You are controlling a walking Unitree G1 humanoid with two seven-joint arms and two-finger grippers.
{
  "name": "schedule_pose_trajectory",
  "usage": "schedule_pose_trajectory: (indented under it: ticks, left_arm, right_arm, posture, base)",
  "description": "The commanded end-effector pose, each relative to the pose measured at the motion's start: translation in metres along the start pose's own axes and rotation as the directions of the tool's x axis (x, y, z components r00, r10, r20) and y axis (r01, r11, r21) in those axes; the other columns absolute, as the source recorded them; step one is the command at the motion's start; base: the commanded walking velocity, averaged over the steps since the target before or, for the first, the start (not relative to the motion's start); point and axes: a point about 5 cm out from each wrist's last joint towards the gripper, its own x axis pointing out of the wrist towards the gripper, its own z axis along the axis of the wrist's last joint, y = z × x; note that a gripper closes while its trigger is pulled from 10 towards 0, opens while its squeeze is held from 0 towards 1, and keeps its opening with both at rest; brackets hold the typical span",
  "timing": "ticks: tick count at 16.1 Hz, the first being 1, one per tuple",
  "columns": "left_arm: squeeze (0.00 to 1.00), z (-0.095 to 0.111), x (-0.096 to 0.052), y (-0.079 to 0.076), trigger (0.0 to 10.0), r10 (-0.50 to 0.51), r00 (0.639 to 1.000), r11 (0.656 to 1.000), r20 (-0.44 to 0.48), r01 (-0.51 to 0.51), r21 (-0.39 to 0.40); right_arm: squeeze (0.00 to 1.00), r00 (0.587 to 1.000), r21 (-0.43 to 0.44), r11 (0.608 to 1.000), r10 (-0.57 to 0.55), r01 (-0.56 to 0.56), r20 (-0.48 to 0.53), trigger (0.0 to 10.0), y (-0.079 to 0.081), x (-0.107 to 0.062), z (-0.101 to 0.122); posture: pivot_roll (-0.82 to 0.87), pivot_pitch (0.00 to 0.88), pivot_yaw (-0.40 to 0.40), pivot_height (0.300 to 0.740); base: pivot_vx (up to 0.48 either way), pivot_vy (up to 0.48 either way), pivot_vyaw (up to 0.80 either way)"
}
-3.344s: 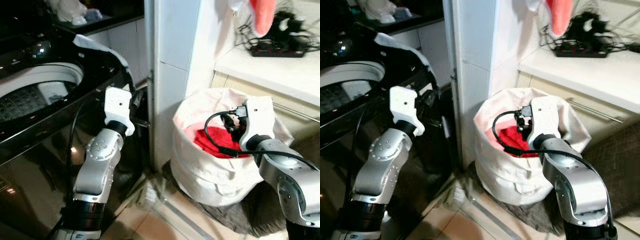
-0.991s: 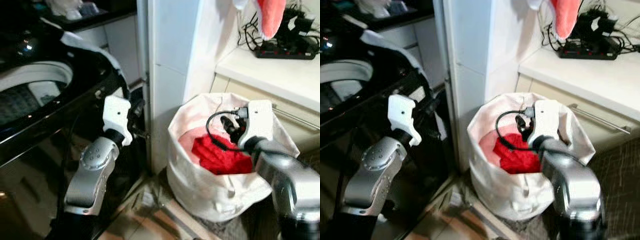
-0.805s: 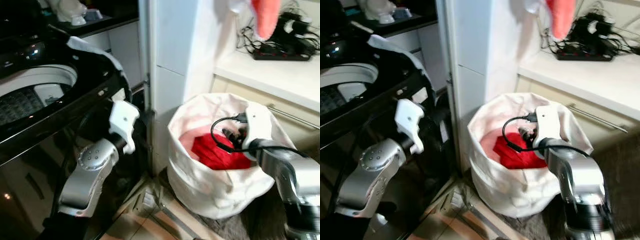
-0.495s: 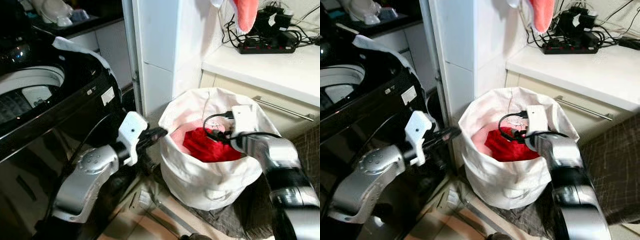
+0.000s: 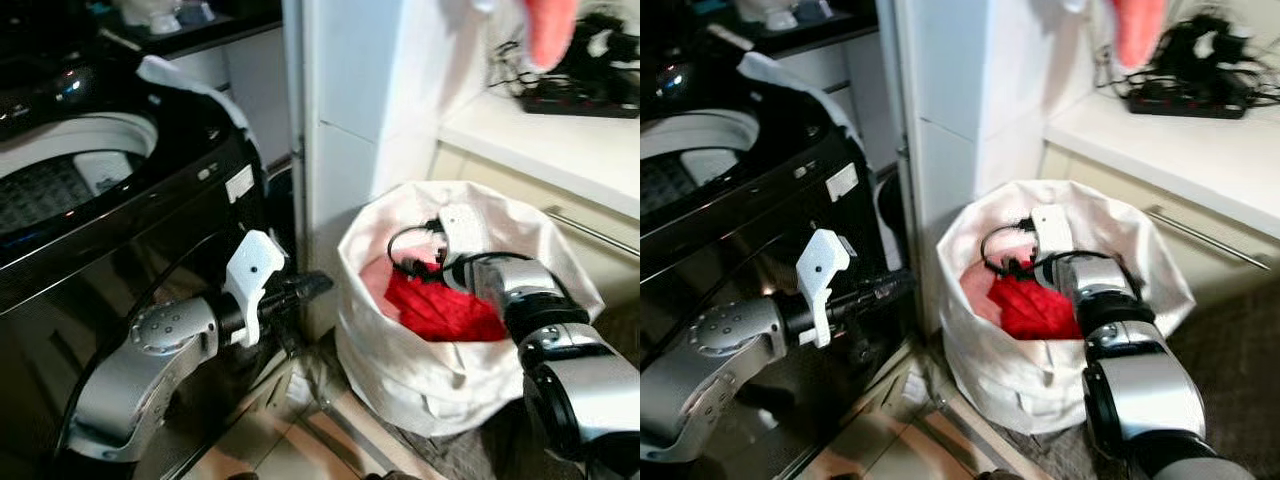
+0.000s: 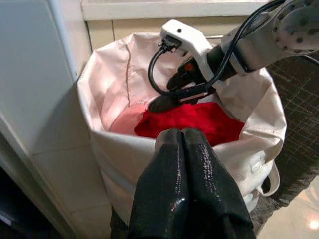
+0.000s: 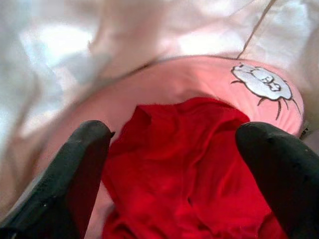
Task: Clothes washing
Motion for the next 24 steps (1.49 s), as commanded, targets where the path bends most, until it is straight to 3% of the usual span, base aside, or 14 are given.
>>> schedule_pose_trajectory:
  ticks: [1,5,8,9,10,24]
  left_arm:
    - [0.00,0.001,-0.001,-0.007,10.0,-0.054,0.998,0.999,-0.018,0.054,-0.001]
    - [0.00,-0.002,-0.007,-0.016,10.0,-0.134,0.989,0.991,-0.057,0.132,-0.028]
    - [0.00,-0.001,-0.005,-0.015,10.0,-0.124,0.991,0.992,-0.052,0.122,-0.026]
    - [0.00,0.000,-0.004,-0.015,10.0,-0.127,0.991,0.992,-0.051,0.125,-0.026]
    - [0.00,0.000,-0.004,-0.015,10.0,-0.130,0.990,0.991,-0.051,0.128,-0.026]
    - [0.00,-0.001,-0.004,-0.017,10.0,-0.127,0.990,0.992,-0.056,0.125,-0.027]
  right_arm:
    - [0.00,0.997,-0.045,0.998,-0.050,0.047,-0.065,10.0,-0.001,0.002,-0.009]
    - [0.00,0.983,-0.074,0.996,-0.057,0.045,-0.174,10.0,0.001,0.006,-0.035]
    - [0.00,0.981,-0.043,0.998,-0.054,0.047,-0.187,10.0,0.002,0.008,-0.043]
    - [0.00,0.982,-0.012,0.999,-0.047,0.046,-0.182,3.5,0.001,0.008,-0.045]
    - [0.00,0.982,0.010,0.999,-0.043,0.045,-0.183,0.0,0.000,0.008,-0.046]
    - [0.00,0.986,0.057,0.997,-0.035,0.044,-0.162,0.0,0.000,0.008,-0.046]
  posture:
    - [0.07,0.000,-0.006,0.740]
    - [0.07,0.000,-0.011,0.740]
    - [0.07,0.000,-0.007,0.740]
    - [0.07,0.000,-0.006,0.740]
    - [0.07,0.000,-0.006,0.740]
    - [0.08,0.000,-0.013,0.740]
  base:
    - [0.000,0.000,0.00]
    - [0.000,0.000,0.00]
    - [0.000,0.000,0.00]
    - [0.000,0.000,0.00]
    - [0.000,0.000,0.00]
    - [0.000,0.000,0.00]
